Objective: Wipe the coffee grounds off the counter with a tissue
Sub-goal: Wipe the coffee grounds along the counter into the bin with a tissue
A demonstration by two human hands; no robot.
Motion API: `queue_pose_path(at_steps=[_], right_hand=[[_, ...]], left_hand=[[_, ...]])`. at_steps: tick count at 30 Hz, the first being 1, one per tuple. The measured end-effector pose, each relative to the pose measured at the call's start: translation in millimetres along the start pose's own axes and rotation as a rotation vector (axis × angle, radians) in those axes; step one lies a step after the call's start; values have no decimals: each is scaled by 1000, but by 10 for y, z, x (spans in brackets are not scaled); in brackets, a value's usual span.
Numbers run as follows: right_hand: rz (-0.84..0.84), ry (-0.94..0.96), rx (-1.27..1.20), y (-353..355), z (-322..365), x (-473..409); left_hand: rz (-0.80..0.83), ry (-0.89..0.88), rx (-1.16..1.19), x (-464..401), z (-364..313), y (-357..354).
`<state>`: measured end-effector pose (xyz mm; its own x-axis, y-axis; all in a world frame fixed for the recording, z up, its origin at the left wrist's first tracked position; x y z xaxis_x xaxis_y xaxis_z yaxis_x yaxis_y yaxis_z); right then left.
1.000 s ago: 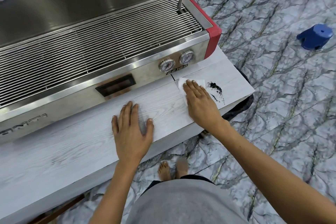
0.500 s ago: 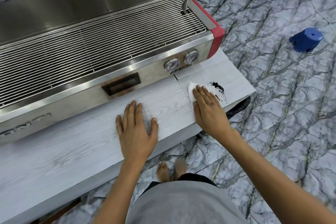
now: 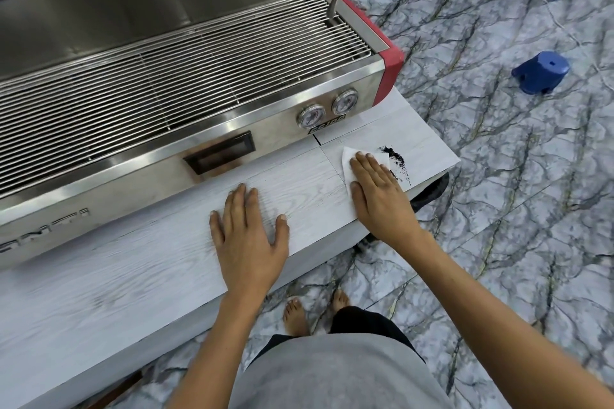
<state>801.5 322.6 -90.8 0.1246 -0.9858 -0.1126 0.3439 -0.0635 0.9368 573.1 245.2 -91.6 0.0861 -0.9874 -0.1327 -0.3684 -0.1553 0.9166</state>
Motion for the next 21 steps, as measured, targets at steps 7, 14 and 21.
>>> queue_pose_path(at_steps=[7,14,21], right_hand=[[-22,75,-6,96,-210,10],[9,96,-3,191,-493,-119],[16,80,0,247,-687,-227]], left_hand=[[-3,11,5,0,-5,-9],[-34,41,12,-13,-35,-5],[2,46,69,-147,-313,-112]])
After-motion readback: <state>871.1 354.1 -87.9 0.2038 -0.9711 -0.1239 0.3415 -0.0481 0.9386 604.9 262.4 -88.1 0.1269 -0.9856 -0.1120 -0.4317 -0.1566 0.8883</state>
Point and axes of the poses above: each hand's wrist, its own x-axis away from the middle knuckle, its own y-axis out of the back of the hand, z = x × y, the point moved 5 cm from there along -x, towards the middle knuckle, and after that the axes turned 9 degrees about -y, right-handed, at the moved point
